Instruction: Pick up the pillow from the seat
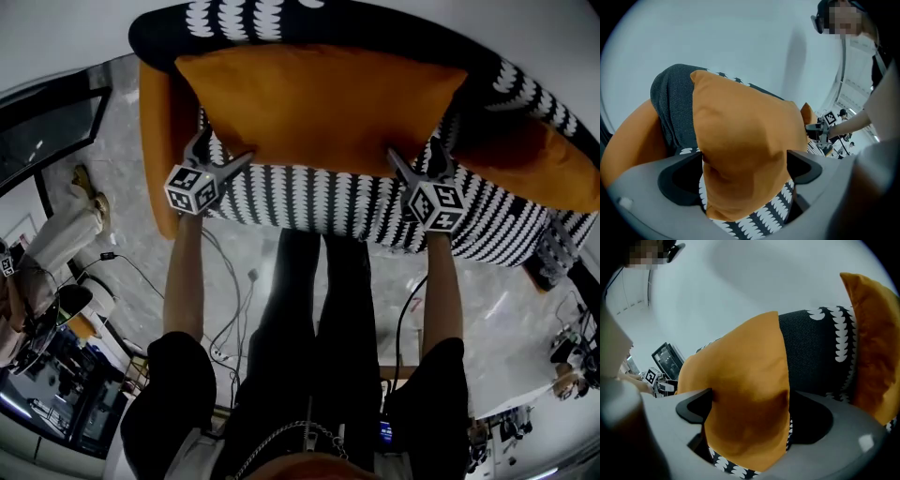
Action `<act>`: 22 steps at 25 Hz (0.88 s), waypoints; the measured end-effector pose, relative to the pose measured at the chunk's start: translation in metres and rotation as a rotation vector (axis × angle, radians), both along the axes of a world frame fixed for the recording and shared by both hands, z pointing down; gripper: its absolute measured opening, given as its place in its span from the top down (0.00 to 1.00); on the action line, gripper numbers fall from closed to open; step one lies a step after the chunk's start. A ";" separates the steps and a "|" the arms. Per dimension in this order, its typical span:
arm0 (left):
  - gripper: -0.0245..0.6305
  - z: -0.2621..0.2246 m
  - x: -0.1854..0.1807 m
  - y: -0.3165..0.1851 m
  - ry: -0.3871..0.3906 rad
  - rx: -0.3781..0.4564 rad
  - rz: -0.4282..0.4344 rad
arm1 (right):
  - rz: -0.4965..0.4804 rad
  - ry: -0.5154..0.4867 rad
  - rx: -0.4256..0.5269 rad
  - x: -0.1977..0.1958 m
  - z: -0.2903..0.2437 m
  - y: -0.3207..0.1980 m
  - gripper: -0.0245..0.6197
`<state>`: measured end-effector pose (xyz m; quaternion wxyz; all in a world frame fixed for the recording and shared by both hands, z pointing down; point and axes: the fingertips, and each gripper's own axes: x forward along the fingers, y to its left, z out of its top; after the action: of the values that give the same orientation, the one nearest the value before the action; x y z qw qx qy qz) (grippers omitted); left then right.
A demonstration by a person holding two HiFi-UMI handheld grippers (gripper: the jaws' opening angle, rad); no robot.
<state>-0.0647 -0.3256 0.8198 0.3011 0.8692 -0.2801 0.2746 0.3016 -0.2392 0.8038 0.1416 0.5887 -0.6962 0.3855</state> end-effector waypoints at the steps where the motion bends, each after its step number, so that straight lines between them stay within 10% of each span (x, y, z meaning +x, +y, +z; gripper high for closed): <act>1: 0.12 0.000 0.004 0.003 0.008 -0.002 -0.001 | -0.009 -0.010 0.000 0.001 0.000 0.002 0.17; 9: 0.12 0.006 0.019 -0.006 0.109 -0.054 -0.088 | -0.093 -0.055 -0.037 0.000 0.013 0.003 0.17; 22: 0.27 0.009 0.033 -0.007 0.064 -0.052 -0.059 | -0.090 -0.021 -0.076 -0.006 0.019 -0.002 0.27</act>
<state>-0.0316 -0.3327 0.8289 0.3406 0.8607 -0.2885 0.2449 0.2955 -0.2416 0.8224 0.1737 0.5469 -0.7082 0.4113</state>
